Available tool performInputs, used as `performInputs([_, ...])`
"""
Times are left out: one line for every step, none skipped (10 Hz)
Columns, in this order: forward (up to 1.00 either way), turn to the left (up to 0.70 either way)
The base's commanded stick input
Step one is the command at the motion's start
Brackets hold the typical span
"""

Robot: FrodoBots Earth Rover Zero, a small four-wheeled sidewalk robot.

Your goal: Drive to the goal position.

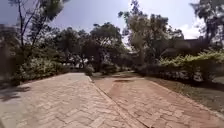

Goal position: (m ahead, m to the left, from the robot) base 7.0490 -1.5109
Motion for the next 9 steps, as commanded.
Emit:
performInputs([0.50, 0.00])
performInputs([0.50, 0.00])
performInputs([0.50, 0.00])
performInputs([0.50, 0.00])
performInputs([0.50, 0.00])
performInputs([0.50, 0.00])
performInputs([0.50, 0.00])
performInputs([0.50, 0.00])
performInputs([0.50, 0.00])
